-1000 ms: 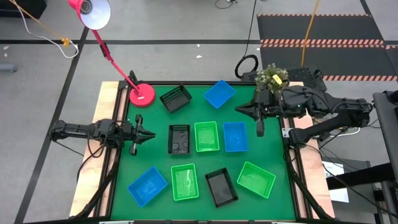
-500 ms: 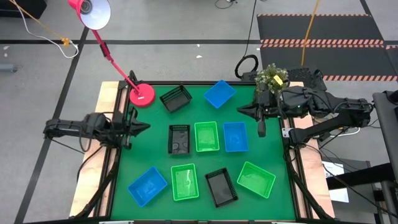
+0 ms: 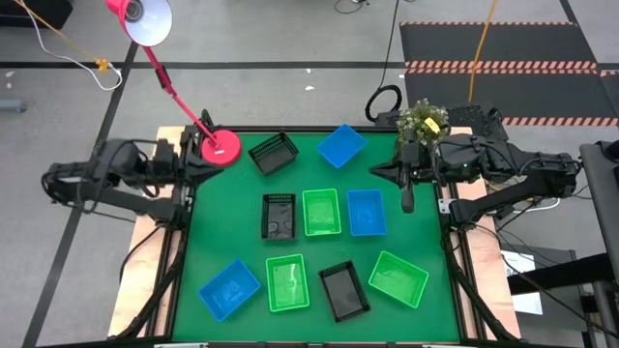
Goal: Stack baskets by color
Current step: Stack the top blue bin on the middle blue bin
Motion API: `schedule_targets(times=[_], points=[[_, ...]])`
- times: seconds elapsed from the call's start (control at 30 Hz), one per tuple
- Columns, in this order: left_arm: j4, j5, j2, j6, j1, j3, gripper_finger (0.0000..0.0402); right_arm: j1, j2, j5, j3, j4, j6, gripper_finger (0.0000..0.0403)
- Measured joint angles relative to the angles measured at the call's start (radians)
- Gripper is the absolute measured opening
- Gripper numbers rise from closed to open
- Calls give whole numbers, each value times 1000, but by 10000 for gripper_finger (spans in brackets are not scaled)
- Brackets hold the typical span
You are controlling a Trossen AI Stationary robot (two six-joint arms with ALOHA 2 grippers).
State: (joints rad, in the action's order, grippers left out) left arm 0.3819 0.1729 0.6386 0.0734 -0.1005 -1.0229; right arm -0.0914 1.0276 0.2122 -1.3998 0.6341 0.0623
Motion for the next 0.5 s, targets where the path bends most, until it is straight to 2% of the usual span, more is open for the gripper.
schedule_targets(times=[0.17,0.27,0.37,0.5], points=[[169,22,195,15,0,-265,1,0,0,-2,0,0,0,0],[221,22,301,39,0,-378,2,0,-3,-2,0,7,-8,0],[219,22,389,54,0,-446,2,0,-5,-3,0,7,-28,0],[206,20,462,119,0,-468,8,0,-5,-6,0,8,-29,0]])
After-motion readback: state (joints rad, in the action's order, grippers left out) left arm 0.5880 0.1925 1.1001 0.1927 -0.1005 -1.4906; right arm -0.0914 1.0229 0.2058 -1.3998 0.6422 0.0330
